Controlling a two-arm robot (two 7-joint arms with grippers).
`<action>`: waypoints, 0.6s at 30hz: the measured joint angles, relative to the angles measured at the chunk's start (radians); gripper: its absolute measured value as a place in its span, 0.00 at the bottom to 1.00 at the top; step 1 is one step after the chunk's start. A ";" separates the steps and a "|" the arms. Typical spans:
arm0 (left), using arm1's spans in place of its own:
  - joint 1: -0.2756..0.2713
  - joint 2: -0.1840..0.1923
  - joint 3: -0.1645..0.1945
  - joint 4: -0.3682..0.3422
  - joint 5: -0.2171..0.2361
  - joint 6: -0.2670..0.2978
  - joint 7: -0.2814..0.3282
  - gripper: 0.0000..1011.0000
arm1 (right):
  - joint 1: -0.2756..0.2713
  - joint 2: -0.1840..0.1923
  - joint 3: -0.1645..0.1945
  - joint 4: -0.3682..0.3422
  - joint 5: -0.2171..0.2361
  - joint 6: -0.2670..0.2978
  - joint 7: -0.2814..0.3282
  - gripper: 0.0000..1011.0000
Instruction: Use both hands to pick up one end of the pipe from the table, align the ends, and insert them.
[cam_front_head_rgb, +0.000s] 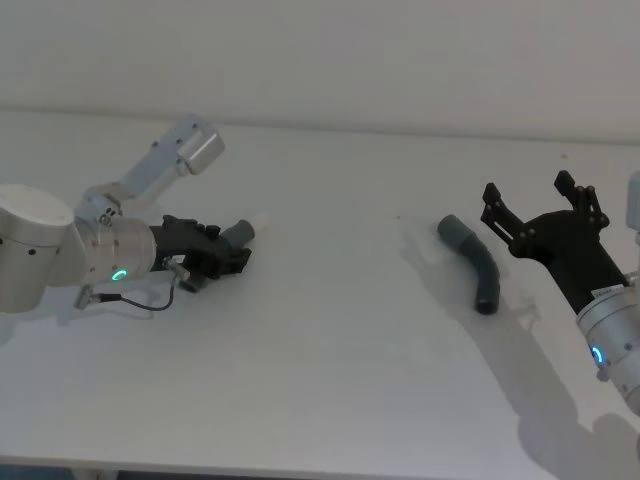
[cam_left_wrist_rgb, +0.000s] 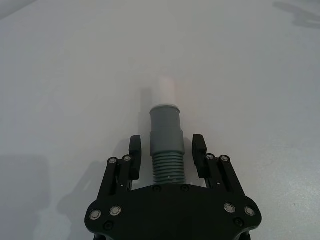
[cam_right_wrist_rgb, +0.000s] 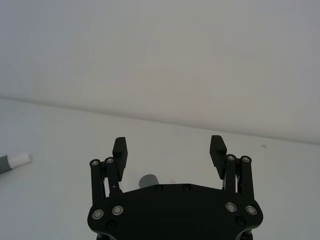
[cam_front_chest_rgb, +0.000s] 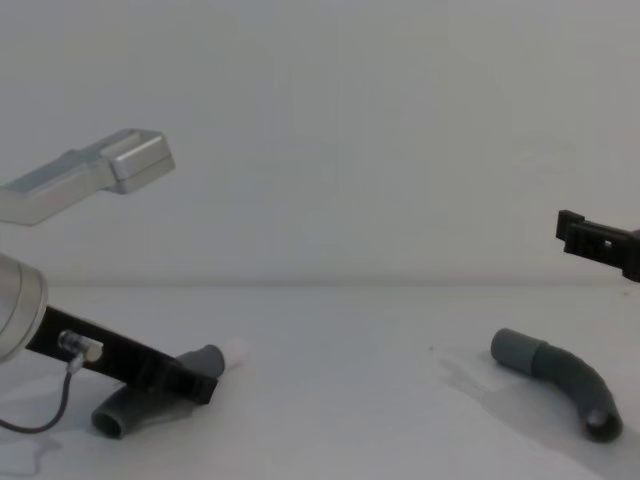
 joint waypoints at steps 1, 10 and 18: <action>0.000 0.000 0.000 0.000 0.000 0.000 0.000 0.60 | 0.000 0.000 0.000 0.000 0.000 0.000 0.000 0.99; 0.000 0.000 0.000 0.001 0.001 0.001 0.000 0.54 | 0.001 0.004 0.000 -0.014 -0.005 0.019 0.001 0.99; 0.000 0.000 0.000 0.001 0.001 0.001 0.000 0.49 | 0.008 0.023 -0.009 -0.073 -0.016 0.125 0.004 0.99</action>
